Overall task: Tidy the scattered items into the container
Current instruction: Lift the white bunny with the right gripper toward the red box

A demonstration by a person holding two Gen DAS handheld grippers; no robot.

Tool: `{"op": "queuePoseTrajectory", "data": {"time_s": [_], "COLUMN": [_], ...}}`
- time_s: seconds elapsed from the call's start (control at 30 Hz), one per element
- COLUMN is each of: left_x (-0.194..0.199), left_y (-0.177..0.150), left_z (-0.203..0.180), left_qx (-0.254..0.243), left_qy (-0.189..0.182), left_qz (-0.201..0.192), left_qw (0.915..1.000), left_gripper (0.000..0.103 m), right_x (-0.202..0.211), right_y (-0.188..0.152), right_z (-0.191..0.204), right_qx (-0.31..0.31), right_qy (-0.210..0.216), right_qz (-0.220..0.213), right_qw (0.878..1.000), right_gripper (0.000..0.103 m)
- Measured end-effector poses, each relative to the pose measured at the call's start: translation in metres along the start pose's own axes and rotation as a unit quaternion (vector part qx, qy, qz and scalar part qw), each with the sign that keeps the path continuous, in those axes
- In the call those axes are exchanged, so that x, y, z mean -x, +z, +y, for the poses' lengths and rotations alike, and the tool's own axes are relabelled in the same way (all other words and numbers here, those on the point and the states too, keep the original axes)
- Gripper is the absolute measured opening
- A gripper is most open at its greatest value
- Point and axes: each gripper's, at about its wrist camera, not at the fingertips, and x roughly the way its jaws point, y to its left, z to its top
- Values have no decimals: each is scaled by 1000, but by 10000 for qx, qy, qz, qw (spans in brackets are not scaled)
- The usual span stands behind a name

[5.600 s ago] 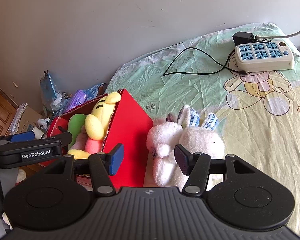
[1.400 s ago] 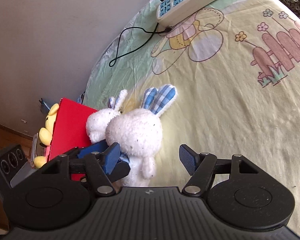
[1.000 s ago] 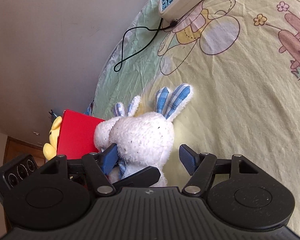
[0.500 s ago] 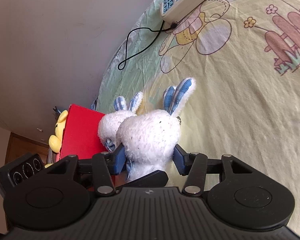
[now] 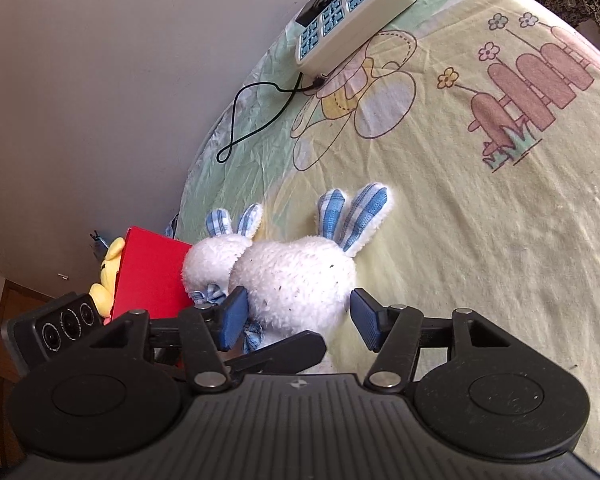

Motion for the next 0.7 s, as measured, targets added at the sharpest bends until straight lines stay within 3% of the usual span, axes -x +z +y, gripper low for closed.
{"op": "queuePoseTrajectory", "data": {"time_s": [0.1,0.2,0.47,0.7], "left_x": [-1,4,20,59], "left_y": [-1,-1,-2,5], "left_z": [0,3,-24,-52], "left_qx": [6,123,-145,-521], "left_qy": [130,95,381,661], "left_qz": [-21,-55,-279,-746], "left_qw": [9999,9999,9988,9937], "left_gripper": [74,69,67,67], "right_x": [-7,-5,9,36], "right_y": [-2,-4,-12,-13], "right_z": [-4,-5,5,37], "right_qx": [-101,-125,85,511], "right_qy": [34,168,275,450], "right_qz": [45,-26,-182,-428], "right_qw": [9999,9998,9994,9968], "right_gripper": [64,57,53,53]}}
